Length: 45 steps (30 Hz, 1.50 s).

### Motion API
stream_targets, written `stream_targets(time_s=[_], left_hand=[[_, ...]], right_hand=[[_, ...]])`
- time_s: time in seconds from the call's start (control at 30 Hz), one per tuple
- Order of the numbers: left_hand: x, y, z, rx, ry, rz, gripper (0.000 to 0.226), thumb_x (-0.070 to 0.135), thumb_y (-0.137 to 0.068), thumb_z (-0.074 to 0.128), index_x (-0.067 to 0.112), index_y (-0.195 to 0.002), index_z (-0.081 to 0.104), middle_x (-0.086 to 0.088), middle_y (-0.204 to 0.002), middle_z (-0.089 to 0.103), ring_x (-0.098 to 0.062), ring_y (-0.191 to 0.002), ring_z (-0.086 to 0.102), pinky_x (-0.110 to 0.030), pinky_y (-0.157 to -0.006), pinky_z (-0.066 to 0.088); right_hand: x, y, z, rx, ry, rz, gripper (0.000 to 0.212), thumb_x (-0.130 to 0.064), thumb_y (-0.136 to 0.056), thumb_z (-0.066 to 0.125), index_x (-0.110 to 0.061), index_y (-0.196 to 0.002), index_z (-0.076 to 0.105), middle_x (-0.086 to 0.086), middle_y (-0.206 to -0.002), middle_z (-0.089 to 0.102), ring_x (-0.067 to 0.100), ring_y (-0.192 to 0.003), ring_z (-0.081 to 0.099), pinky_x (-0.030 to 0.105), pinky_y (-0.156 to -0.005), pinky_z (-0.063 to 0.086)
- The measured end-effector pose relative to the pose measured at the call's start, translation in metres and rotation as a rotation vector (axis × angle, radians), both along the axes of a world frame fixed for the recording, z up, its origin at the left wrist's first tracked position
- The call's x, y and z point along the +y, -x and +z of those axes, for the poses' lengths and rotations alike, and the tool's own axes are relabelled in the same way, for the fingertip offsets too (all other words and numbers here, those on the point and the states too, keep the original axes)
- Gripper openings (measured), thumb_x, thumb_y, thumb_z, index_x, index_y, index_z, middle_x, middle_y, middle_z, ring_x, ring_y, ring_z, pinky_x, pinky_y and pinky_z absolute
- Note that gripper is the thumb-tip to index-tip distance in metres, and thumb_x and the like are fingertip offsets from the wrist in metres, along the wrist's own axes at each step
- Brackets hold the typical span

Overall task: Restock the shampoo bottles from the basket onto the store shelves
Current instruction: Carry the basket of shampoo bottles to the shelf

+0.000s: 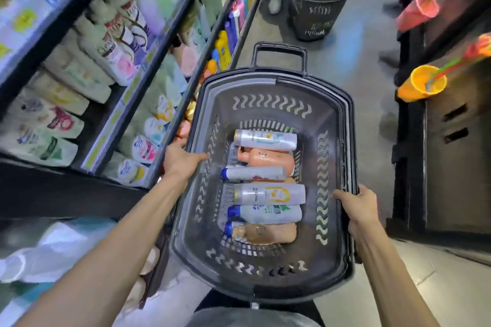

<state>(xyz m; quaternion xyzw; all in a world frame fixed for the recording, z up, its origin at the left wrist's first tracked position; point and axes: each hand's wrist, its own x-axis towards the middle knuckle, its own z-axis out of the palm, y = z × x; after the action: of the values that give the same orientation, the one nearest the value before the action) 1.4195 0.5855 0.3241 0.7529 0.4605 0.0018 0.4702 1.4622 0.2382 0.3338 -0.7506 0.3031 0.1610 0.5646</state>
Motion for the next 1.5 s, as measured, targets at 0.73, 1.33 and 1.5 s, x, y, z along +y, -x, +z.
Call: stream_targets(time_s=[0.73, 1.33, 1.5], left_hand=[[0.122, -0.242, -0.253, 0.188, -0.032, -0.005, 0.1, 0.042, -0.044, 0.097, 0.004, -0.128, 0.059, -0.009, -0.122, 0.068, -0.029, -0.114, 0.063, -0.046, -0.102, 0.049], [0.179, -0.277, -0.406, 0.192, 0.072, 0.029, 0.075, 0.007, -0.065, 0.09, 0.002, -0.132, 0.056, -0.011, -0.121, 0.068, -0.03, -0.109, 0.065, -0.046, -0.102, 0.05], [0.193, -0.285, -0.412, 0.188, 0.077, 0.066, 0.063, 0.004, -0.065, 0.089, 0.005, -0.122, 0.063, -0.009, -0.11, 0.071, -0.029, -0.101, 0.068, -0.047, -0.097, 0.053]], right_hand=[[0.108, -0.234, -0.269, 0.233, -0.029, 0.102, 0.034, 0.011, -0.07, 0.069, -0.013, -0.094, 0.066, 0.015, -0.095, 0.073, 0.034, -0.085, 0.07, 0.053, -0.081, 0.057], [0.162, -0.254, -0.423, 0.26, -0.074, 0.12, 0.035, 0.017, -0.072, 0.07, -0.003, -0.099, 0.064, 0.012, -0.089, 0.07, 0.024, -0.07, 0.064, 0.032, -0.066, 0.055], [0.171, -0.263, -0.426, 0.253, -0.118, 0.133, 0.039, 0.016, -0.073, 0.07, -0.002, -0.107, 0.064, 0.012, -0.094, 0.071, 0.026, -0.077, 0.066, 0.039, -0.076, 0.056]])
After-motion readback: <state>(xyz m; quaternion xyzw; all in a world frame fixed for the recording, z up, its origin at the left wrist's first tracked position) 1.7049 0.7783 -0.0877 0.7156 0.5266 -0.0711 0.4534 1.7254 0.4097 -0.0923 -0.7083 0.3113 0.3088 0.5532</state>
